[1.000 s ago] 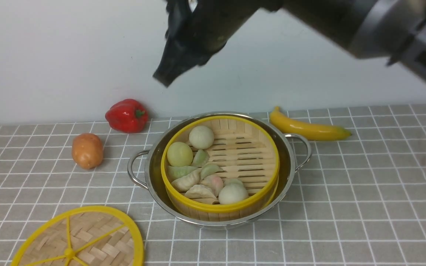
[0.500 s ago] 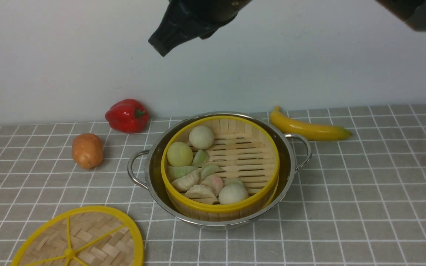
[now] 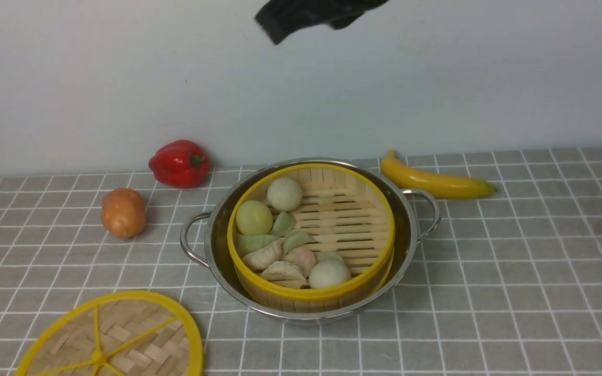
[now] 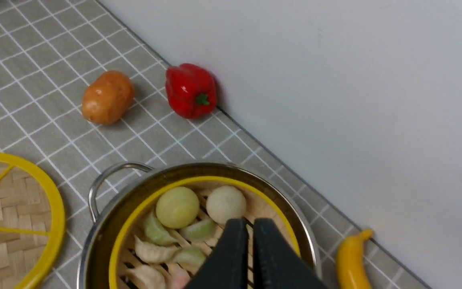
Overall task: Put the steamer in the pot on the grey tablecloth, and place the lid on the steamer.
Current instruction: 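Grasp the bamboo steamer lid lying on the table by its centre knob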
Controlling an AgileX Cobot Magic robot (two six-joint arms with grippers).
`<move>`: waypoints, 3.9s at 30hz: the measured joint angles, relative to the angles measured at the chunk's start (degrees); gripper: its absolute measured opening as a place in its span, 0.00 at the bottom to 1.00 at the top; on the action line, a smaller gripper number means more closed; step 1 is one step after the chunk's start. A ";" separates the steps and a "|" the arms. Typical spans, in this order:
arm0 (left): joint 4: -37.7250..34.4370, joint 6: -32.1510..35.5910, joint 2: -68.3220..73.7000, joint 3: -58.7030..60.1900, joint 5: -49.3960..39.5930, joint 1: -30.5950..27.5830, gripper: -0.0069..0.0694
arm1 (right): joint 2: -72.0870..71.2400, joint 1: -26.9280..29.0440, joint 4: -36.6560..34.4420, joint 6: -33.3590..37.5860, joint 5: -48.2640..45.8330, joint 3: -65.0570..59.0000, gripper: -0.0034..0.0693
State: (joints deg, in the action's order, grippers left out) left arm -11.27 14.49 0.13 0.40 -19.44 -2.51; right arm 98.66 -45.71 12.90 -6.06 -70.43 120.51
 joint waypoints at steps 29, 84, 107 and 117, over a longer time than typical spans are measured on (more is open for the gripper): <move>0.00 0.00 0.00 0.00 0.00 0.00 0.82 | -71.43 43.57 7.11 -19.49 56.52 -97.81 0.21; 0.00 0.00 0.04 0.00 0.00 0.00 0.82 | -98.48 40.67 -9.00 -0.73 50.76 -121.02 0.38; 0.00 0.00 0.04 0.00 0.00 0.00 0.82 | -98.48 40.67 -9.80 0.19 50.76 -121.02 0.38; 0.13 0.58 0.04 0.00 0.44 0.00 0.82 | -98.48 40.67 -9.80 0.19 50.76 -121.02 0.38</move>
State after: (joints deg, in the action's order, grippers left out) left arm -11.14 15.07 0.17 0.40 -19.00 -2.51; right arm 0.18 -5.04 3.09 -5.87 -19.68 -0.50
